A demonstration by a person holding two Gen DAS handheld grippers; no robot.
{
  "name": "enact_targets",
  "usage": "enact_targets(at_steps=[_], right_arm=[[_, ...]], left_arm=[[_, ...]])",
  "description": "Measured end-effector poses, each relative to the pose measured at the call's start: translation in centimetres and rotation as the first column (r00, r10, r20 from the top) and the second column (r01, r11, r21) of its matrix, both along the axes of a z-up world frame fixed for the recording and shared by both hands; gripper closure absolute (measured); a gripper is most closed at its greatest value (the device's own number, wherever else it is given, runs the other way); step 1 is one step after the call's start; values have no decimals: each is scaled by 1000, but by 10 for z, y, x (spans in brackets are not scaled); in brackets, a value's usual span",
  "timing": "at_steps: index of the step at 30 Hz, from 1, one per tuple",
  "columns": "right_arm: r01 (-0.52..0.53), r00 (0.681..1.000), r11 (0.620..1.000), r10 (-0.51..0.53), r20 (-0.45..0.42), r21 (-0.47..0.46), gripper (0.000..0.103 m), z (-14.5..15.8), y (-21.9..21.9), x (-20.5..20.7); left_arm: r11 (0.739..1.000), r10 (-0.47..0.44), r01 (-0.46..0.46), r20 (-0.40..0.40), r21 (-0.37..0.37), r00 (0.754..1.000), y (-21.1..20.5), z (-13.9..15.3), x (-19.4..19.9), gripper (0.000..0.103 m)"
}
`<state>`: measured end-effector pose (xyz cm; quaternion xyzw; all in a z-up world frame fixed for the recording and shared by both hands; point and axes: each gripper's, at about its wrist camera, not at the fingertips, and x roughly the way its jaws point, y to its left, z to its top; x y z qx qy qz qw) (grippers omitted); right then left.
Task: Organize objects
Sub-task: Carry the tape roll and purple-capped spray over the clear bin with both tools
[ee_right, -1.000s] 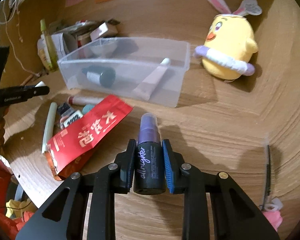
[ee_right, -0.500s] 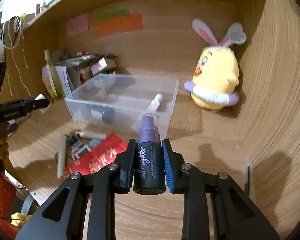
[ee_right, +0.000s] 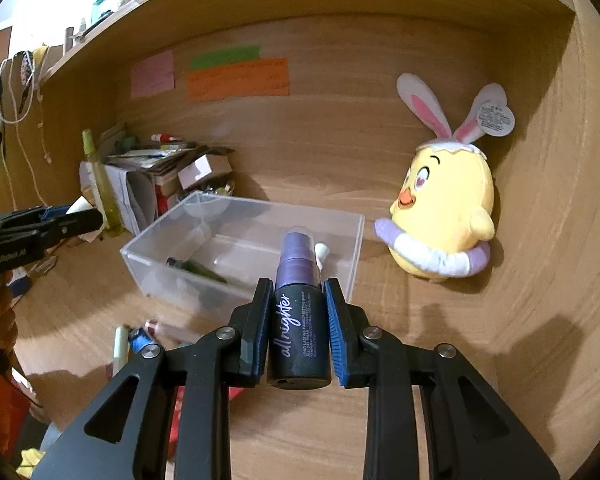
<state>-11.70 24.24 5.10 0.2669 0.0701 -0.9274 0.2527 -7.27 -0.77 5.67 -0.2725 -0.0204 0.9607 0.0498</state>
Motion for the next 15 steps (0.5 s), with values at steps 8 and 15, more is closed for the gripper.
enact_targets(at_steps=[8,15], right_arm=[[-22,1000,999,22,6,-29,80,6,-12,-25],[-36,999,999,37,11,-29,80,13,-34,-50]], left_arm=[[1000,-15,15,14,-13,1000,12,3,-28,64],[1000,-7,7,74,-1,997,15,-8,-56,64]])
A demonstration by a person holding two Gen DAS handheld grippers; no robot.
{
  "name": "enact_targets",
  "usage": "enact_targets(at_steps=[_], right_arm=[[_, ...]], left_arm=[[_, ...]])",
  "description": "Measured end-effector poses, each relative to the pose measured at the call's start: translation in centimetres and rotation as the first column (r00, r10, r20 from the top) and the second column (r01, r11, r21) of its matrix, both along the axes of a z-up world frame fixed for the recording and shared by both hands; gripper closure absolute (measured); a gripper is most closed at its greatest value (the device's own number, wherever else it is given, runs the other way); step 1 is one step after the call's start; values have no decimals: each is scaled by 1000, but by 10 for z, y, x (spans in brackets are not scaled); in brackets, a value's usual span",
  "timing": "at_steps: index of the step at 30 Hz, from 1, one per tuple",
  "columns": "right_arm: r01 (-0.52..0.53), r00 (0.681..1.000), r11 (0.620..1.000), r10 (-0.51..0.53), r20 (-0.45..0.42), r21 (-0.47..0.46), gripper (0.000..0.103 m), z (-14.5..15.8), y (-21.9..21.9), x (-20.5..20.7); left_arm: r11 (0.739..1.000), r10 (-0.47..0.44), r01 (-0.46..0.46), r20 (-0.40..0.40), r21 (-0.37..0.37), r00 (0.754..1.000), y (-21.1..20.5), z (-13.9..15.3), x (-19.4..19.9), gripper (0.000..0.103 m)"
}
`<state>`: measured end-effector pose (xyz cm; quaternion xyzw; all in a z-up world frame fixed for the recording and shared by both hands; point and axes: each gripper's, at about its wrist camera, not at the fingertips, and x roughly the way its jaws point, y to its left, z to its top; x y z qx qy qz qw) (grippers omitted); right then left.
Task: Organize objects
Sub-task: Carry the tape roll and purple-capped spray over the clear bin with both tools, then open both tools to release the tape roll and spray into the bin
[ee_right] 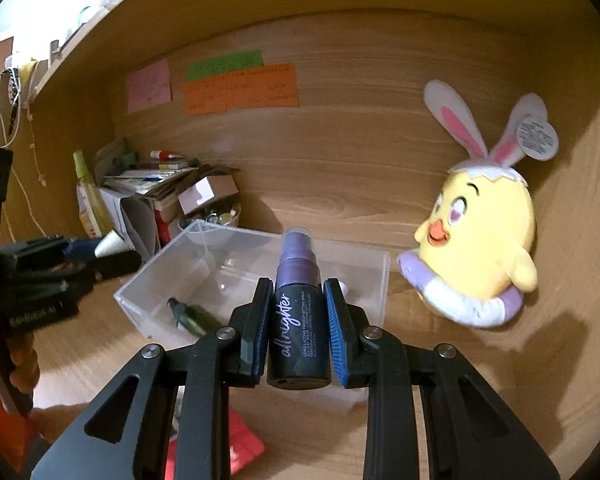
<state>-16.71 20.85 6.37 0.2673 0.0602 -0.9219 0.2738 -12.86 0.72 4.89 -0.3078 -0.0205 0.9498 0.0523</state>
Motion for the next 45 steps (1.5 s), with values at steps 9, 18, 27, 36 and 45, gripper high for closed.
enact_targets(at_steps=[9,18,27,36,45], right_arm=[[1,999,999,-2,35,35,80,-13,-27,-33],[-14,993,994,1,116,111,80,-48,-40,-54],[-21,985,987,-6,170,159,80,-70,-48,-66],[-28,982,987,-3,191,159,80,-76,-50,-67],[-27,981,987,-5,195,159,79,-77,-50,-68]], left_arm=[[1000,22,-22,64,10,998,-8,-20,-28,64],[999,37,-39,123,15,992,-13,-41,-46,64],[999,41,-44,156,12,987,-13,-56,-58,64],[999,39,-37,159,-14,987,-9,-62,-59,64],[999,9,-4,164,-32,986,-3,-63,-57,55]])
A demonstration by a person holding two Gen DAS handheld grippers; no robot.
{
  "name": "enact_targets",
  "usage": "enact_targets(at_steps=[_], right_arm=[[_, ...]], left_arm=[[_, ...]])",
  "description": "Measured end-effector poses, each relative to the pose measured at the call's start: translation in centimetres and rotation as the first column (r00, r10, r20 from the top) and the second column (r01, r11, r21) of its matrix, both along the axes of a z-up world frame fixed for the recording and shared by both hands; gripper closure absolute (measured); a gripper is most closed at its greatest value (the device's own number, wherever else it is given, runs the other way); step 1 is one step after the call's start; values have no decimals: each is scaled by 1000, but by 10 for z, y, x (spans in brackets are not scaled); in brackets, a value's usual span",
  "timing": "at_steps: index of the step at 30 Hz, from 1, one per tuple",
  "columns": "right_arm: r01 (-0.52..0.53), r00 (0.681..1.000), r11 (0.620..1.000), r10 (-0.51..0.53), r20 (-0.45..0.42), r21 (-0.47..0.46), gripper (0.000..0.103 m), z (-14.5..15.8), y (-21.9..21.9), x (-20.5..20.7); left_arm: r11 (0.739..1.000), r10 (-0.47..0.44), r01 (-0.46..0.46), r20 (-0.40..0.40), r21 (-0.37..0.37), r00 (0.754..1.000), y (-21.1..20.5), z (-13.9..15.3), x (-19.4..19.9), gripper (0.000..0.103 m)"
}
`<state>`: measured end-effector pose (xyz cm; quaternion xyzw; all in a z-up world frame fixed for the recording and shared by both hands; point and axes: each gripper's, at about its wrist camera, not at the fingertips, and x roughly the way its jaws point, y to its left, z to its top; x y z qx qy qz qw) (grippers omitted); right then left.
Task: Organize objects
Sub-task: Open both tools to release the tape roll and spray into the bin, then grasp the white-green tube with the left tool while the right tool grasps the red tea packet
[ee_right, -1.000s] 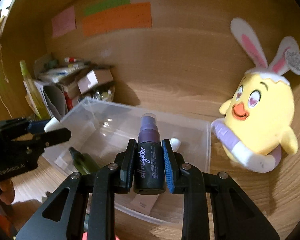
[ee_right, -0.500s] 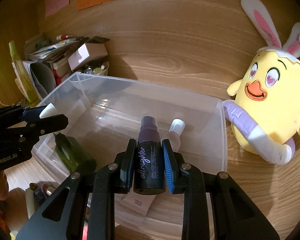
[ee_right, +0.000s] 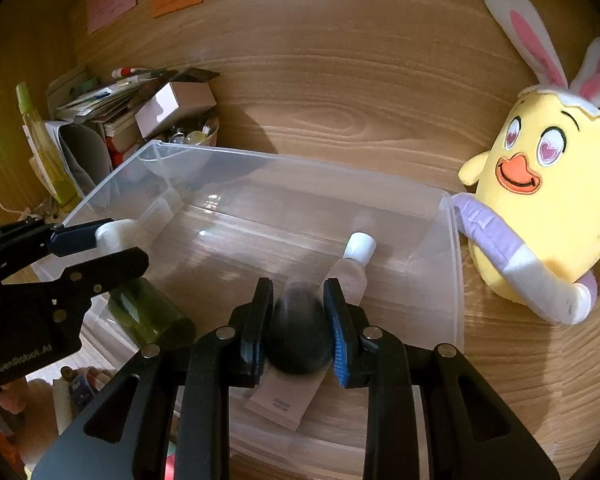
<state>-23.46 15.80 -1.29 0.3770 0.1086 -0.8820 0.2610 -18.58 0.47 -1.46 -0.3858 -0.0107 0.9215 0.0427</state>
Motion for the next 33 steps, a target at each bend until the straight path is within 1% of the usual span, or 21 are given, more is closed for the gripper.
enact_targets(at_steps=[4,5,6,7,8,9,13,17,18,19,20,21,24,28,30,33], right_arm=[[-1,1000,1000,1,5,-4,76,1,2,1],[-3,1000,1000,3,6,-5,74,2,2,2],[-3,1000,1000,3,3,-3,70,2,2,3],[-2,1000,1000,2,-3,2,66,3,2,5],[1,1000,1000,-1,-12,8,58,4,1,7],[3,1000,1000,-2,-24,13,54,6,1,9],[-2,999,1000,2,-53,7,52,16,1,19],[14,997,998,-18,-80,-53,32,35,12,32],[17,995,998,-23,-93,-59,29,39,14,37],[18,994,998,-25,-105,-62,27,43,16,40],[17,993,998,-25,-116,-65,24,46,18,45],[14,992,998,-22,-125,-68,22,49,19,49],[-7,990,997,-4,-138,-77,21,58,21,62],[-19,987,997,6,-159,-79,17,63,25,78],[-24,985,997,10,-170,-78,15,63,26,86],[-31,984,996,16,-175,-81,14,61,29,96]], left_arm=[[1000,-7,7,0,14,1000,0,3,3,54],[1000,-7,7,-1,16,1000,0,4,4,51],[1000,-6,6,-5,18,1000,0,6,5,46],[1000,-5,6,-12,20,1000,1,8,8,44],[1000,-6,7,-19,22,1000,1,10,10,43],[1000,-9,9,-24,23,1000,2,12,12,43],[999,-15,16,-45,31,999,4,22,24,42],[999,-16,18,-60,37,998,5,31,36,41],[999,-17,19,-64,37,998,5,33,39,37],[999,-15,17,-71,34,997,5,35,43,31],[999,-8,10,-83,32,996,5,37,48,20],[1000,0,3,-101,29,995,5,40,53,17],[1000,-1,2,-134,5,991,6,48,66,17],[1000,-10,10,-156,0,988,6,56,83,15],[1000,-10,9,-167,-9,986,7,58,90,6],[1000,-7,4,-181,-16,983,6,59,101,6]])
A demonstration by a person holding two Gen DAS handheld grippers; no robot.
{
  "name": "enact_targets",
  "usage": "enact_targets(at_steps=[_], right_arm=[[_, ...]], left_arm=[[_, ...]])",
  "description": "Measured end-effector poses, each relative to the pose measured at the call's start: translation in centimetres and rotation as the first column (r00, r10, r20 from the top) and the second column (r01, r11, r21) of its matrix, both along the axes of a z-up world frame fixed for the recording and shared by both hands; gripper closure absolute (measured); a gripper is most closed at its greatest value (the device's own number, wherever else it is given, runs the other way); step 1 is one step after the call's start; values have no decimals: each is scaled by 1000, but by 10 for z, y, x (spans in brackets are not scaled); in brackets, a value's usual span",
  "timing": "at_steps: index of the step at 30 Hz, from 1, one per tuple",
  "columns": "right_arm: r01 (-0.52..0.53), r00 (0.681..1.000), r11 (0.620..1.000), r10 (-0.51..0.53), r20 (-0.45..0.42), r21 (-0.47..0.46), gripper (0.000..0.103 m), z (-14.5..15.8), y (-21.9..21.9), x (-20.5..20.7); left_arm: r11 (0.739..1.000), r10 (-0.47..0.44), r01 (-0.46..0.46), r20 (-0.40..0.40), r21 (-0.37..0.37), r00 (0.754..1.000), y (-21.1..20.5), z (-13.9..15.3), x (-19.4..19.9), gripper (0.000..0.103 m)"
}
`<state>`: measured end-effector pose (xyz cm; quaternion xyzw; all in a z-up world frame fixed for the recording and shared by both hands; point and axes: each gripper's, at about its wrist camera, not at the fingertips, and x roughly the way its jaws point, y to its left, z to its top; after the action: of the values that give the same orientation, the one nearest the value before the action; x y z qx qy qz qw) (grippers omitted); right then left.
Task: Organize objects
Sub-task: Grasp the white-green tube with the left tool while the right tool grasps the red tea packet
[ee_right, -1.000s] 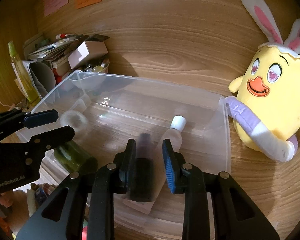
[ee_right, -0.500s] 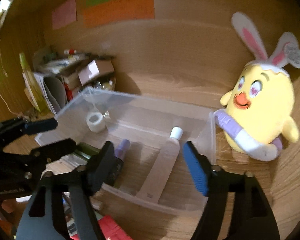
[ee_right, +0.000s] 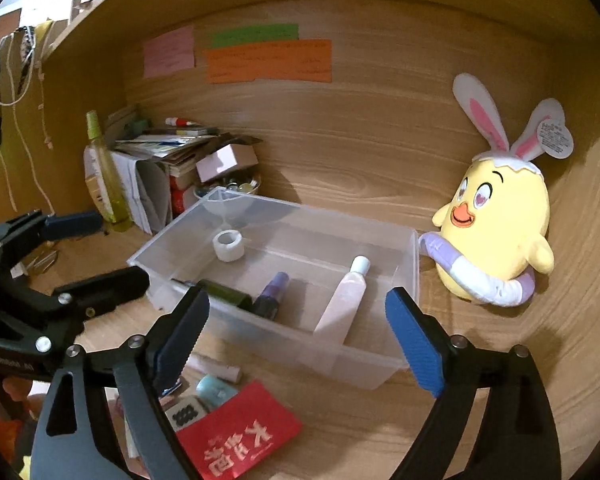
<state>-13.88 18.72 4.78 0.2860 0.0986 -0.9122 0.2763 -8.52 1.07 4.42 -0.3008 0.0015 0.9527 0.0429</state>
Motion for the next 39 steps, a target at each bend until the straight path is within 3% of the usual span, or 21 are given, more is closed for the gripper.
enact_targets(at_steps=[5,13,21,31,39], right_arm=[[4,1000,1000,-4,2,16,12,-10,2,12],[-19,997,999,16,80,35,11,-40,-2,23],[-60,983,994,43,177,90,11,-76,-23,27],[-56,985,985,28,172,161,11,-87,-12,42],[29,991,977,-56,122,211,10,-82,17,44]], left_arm=[[1000,1,-1,23,-7,1000,-2,-7,9,6],[1000,24,-23,78,-18,997,-12,-29,15,6],[998,51,-58,211,28,976,-34,-65,15,6],[1000,-12,15,296,-8,955,-9,-94,33,6],[1000,-4,13,316,-24,949,-11,-104,37,6]])
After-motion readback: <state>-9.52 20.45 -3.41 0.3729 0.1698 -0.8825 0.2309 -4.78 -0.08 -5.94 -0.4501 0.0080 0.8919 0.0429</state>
